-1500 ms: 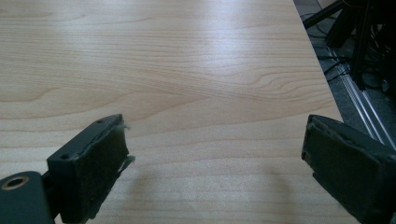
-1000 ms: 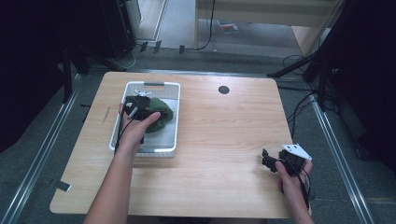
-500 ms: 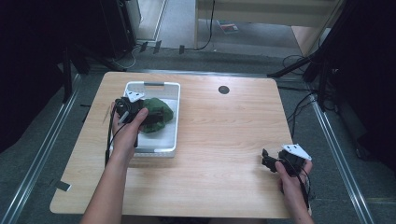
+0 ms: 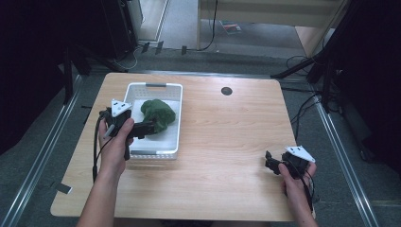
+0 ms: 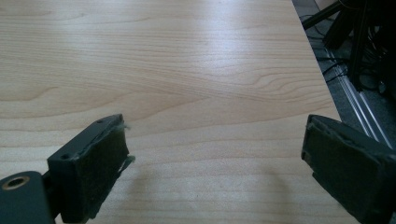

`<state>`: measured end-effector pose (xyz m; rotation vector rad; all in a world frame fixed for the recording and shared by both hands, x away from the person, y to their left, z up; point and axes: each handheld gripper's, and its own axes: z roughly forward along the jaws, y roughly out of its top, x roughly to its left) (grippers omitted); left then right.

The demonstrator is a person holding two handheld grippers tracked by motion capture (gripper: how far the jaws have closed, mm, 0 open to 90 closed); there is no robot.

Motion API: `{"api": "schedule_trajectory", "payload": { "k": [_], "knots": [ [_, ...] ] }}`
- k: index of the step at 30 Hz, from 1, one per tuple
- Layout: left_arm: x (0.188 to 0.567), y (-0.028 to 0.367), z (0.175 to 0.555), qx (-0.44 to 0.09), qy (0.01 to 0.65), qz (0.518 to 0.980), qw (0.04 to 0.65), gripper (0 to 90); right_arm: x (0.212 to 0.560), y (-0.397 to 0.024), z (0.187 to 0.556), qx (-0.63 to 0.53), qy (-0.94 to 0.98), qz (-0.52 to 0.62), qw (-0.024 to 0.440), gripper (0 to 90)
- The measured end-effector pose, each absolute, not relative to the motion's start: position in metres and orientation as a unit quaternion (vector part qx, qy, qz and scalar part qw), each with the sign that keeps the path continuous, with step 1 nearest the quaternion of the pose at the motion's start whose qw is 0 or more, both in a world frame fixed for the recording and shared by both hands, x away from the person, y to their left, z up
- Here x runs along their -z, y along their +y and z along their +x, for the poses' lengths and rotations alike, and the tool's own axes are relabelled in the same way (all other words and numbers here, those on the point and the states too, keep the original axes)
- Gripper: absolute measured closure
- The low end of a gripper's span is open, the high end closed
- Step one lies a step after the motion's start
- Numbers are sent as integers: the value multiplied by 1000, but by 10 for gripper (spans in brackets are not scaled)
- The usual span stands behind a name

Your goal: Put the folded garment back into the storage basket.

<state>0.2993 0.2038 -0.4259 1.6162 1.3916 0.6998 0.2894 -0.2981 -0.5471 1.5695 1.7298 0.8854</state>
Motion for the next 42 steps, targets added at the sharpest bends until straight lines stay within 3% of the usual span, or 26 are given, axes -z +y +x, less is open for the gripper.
{"api": "schedule_trajectory", "payload": {
  "k": [26,32,42],
  "knots": [
    [474,288,226,-313,586,598,448,1,547,-298,289,-333,657,597,318,75],
    [486,306,213,-361,577,592,432,1,547,-298,290,-333,659,594,320,76],
    [525,329,207,-342,601,571,442,1,547,-298,290,-333,658,595,320,76]
  ]
}}
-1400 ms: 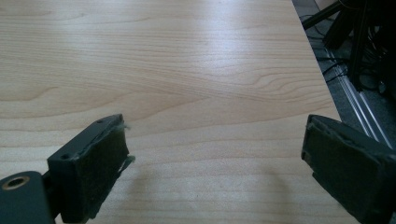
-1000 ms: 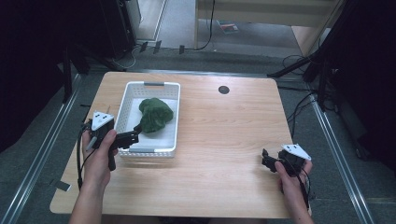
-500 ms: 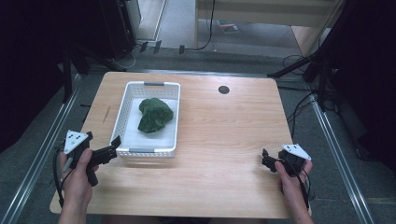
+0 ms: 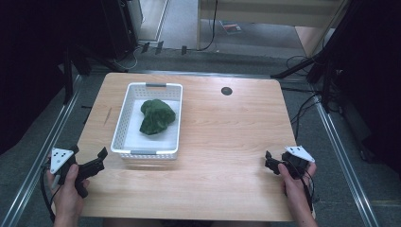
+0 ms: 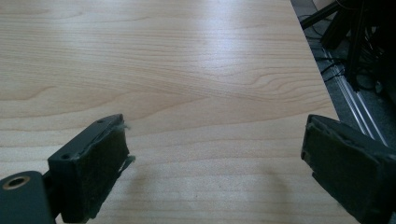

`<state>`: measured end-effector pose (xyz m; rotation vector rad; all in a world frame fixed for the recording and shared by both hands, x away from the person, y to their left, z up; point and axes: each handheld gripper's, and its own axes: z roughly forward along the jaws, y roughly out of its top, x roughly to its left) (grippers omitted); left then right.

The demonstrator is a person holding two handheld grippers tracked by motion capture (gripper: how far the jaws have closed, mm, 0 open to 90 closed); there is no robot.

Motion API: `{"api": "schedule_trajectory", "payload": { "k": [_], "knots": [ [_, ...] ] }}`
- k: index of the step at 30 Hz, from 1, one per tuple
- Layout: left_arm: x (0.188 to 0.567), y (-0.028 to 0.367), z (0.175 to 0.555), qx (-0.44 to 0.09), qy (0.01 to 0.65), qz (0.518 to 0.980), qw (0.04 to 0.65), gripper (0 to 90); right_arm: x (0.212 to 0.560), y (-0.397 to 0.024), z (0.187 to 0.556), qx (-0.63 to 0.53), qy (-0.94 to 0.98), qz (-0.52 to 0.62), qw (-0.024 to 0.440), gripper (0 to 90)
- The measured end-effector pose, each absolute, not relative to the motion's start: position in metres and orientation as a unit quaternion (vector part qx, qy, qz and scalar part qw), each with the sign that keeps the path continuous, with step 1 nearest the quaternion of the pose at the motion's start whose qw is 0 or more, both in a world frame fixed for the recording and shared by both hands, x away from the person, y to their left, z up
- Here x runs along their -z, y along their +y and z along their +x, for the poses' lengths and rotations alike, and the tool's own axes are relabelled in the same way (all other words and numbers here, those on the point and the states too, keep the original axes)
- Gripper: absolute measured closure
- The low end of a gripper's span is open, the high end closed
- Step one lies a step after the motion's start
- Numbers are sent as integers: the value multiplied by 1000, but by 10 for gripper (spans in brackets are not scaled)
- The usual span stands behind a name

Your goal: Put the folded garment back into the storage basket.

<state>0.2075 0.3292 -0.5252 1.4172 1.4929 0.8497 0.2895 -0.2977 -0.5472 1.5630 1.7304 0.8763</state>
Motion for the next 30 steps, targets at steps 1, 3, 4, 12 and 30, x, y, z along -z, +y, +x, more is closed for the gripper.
{"api": "schedule_trajectory", "payload": {
  "k": [1,3,4,12,30],
  "knots": [
    [529,330,209,-337,606,570,440,1,547,-298,290,-334,658,594,319,76],
    [536,332,211,-330,609,572,439,1,547,-298,290,-333,657,596,318,76],
    [538,332,212,-332,608,575,436,1,547,-298,290,-333,658,596,318,76],
    [551,342,211,-327,617,573,430,2,547,-298,290,-331,659,595,321,76],
    [553,349,211,-294,645,548,445,2,547,-297,289,-330,658,594,324,75]
  ]
}}
